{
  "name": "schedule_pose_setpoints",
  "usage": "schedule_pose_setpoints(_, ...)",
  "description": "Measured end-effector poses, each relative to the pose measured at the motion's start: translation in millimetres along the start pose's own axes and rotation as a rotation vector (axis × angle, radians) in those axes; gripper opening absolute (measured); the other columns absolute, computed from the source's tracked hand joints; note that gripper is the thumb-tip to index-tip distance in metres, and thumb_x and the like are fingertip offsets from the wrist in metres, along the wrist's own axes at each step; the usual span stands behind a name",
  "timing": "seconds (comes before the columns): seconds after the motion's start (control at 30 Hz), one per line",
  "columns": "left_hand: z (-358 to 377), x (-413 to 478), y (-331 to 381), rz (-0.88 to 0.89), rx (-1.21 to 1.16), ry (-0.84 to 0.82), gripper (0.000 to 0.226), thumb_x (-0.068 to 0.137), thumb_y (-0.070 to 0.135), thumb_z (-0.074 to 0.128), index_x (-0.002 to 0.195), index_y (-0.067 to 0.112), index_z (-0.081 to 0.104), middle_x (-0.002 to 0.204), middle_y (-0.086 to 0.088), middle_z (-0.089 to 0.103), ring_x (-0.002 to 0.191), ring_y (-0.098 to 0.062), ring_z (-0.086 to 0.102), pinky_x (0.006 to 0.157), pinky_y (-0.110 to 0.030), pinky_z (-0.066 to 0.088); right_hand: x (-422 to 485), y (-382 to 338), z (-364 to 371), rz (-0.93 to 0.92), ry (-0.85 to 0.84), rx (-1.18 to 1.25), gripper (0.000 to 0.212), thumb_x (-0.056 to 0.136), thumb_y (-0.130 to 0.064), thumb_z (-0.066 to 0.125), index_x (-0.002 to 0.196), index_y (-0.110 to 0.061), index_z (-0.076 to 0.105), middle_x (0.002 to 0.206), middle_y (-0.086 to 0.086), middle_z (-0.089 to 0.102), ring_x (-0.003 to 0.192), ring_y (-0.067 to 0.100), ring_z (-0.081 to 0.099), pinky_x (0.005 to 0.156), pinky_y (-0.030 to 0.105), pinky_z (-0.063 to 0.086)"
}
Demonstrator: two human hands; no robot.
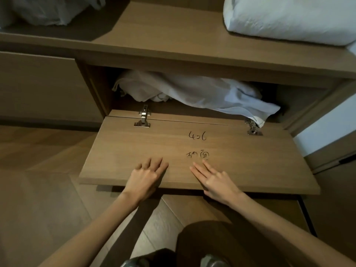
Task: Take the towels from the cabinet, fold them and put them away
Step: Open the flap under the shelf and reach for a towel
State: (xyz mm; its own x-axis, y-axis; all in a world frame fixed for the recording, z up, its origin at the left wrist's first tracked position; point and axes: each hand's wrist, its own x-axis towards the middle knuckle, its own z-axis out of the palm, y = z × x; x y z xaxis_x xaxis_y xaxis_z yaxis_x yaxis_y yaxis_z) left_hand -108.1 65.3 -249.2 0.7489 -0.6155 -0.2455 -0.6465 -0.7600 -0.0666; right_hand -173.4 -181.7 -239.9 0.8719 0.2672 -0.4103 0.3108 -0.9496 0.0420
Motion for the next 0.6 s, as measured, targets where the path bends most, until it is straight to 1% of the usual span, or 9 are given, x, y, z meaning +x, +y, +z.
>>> schedule_pose_setpoints(0.07, 22.9, 7.2, 4.6, -0.038, -0.053, 0.012, 0.101, 0.075, 0.024, 0.077, 0.153, 0.020, 0.014, 0.158, -0.013, 0.019, 0.139, -0.043, 0.029, 0.102, -0.051, 0.042, 7.6, -2.5, 18.4, -0.012, 0.043, -0.022, 0.091, 0.089, -0.006, 0.060, 0.151, -0.015, -0.006, 0.162, 0.005, -0.002, 0.147, 0.034, -0.001, 0.111, 0.051, 0.033)
schedule_pose_setpoints(0.13, 33.6, 10.7, 9.4, -0.076, -0.011, -0.033, 0.103, 0.086, 0.018, 0.065, 0.151, 0.021, -0.014, 0.160, -0.013, -0.009, 0.145, -0.045, 0.004, 0.112, -0.054, 0.025, 17.2, -1.5, 38.6, -0.028, 0.131, -0.082, 0.100, 0.068, -0.002, 0.078, 0.150, -0.007, 0.021, 0.157, 0.012, 0.022, 0.142, 0.041, 0.024, 0.100, 0.054, 0.046)
schedule_pose_setpoints(0.17, 37.4, 12.1, 10.9, -0.089, 0.009, -0.036, 0.107, 0.086, 0.017, 0.066, 0.149, 0.020, -0.021, 0.159, -0.014, -0.013, 0.144, -0.046, 0.001, 0.113, -0.056, 0.024, 22.2, -0.1, 49.1, -0.018, 0.154, -0.121, 0.103, 0.057, -0.002, 0.084, 0.146, -0.005, 0.034, 0.153, 0.013, 0.031, 0.136, 0.042, 0.035, 0.094, 0.054, 0.050)
schedule_pose_setpoints(0.23, 45.5, 15.2, 13.0, -0.109, 0.031, -0.046, 0.124, 0.071, 0.018, 0.080, 0.150, 0.017, -0.016, 0.159, -0.020, -0.001, 0.141, -0.051, 0.013, 0.106, -0.061, 0.033, 30.2, 0.7, 67.0, -0.012, 0.180, -0.179, 0.109, 0.048, -0.002, 0.087, 0.145, -0.004, 0.037, 0.151, 0.014, 0.031, 0.133, 0.043, 0.040, 0.093, 0.056, 0.050)
schedule_pose_setpoints(0.3, 54.6, 20.7, 11.9, -0.112, 0.060, -0.072, 0.138, 0.040, 0.017, 0.094, 0.150, 0.014, 0.012, 0.153, -0.022, 0.027, 0.130, -0.054, 0.036, 0.090, -0.064, 0.047, 36.2, -0.2, 77.1, -0.015, 0.215, -0.208, 0.119, 0.051, 0.001, 0.086, 0.150, -0.002, 0.021, 0.155, 0.014, 0.025, 0.137, 0.044, 0.032, 0.099, 0.056, 0.040)
schedule_pose_setpoints(0.37, 64.9, 23.6, 10.4, -0.103, 0.091, -0.052, 0.139, 0.030, 0.015, 0.096, 0.148, 0.014, 0.023, 0.149, -0.022, 0.035, 0.126, -0.053, 0.042, 0.083, -0.064, 0.050, 39.7, 0.0, 86.5, -0.009, 0.271, -0.208, 0.123, 0.055, 0.004, 0.082, 0.152, -0.003, 0.007, 0.157, 0.014, 0.020, 0.140, 0.044, 0.026, 0.103, 0.056, 0.035)
schedule_pose_setpoints(0.43, 67.5, 25.0, 10.0, -0.087, 0.099, -0.044, 0.137, 0.032, 0.016, 0.095, 0.148, 0.014, 0.022, 0.151, -0.022, 0.033, 0.129, -0.053, 0.039, 0.086, -0.064, 0.047, 40.8, 1.0, 89.9, -0.020, 0.286, -0.170, 0.115, 0.060, 0.002, 0.079, 0.152, -0.004, 0.011, 0.158, 0.014, 0.019, 0.141, 0.043, 0.023, 0.105, 0.057, 0.038)
schedule_pose_setpoints(0.5, 68.5, 27.3, 9.9, -0.105, 0.057, -0.062, 0.137, 0.037, 0.026, 0.094, 0.149, 0.014, 0.018, 0.153, -0.022, 0.028, 0.132, -0.052, 0.035, 0.089, -0.066, 0.044, 39.7, 2.5, 87.7, -0.055, 0.266, -0.108, 0.102, 0.067, -0.014, 0.080, 0.152, -0.006, 0.022, 0.158, 0.012, 0.022, 0.142, 0.041, 0.024, 0.105, 0.057, 0.039)
schedule_pose_setpoints(0.6, 60.9, 31.0, 7.8, -0.065, -0.074, -0.073, 0.118, 0.070, 0.061, 0.070, 0.151, 0.021, -0.006, 0.158, -0.016, -0.008, 0.142, -0.049, 0.008, 0.106, -0.068, 0.028, 35.3, 6.6, 72.8, -0.098, 0.310, -0.048, 0.071, 0.083, -0.049, 0.064, 0.142, -0.015, 0.047, 0.148, 0.005, 0.045, 0.135, 0.030, 0.044, 0.104, 0.045, 0.041)
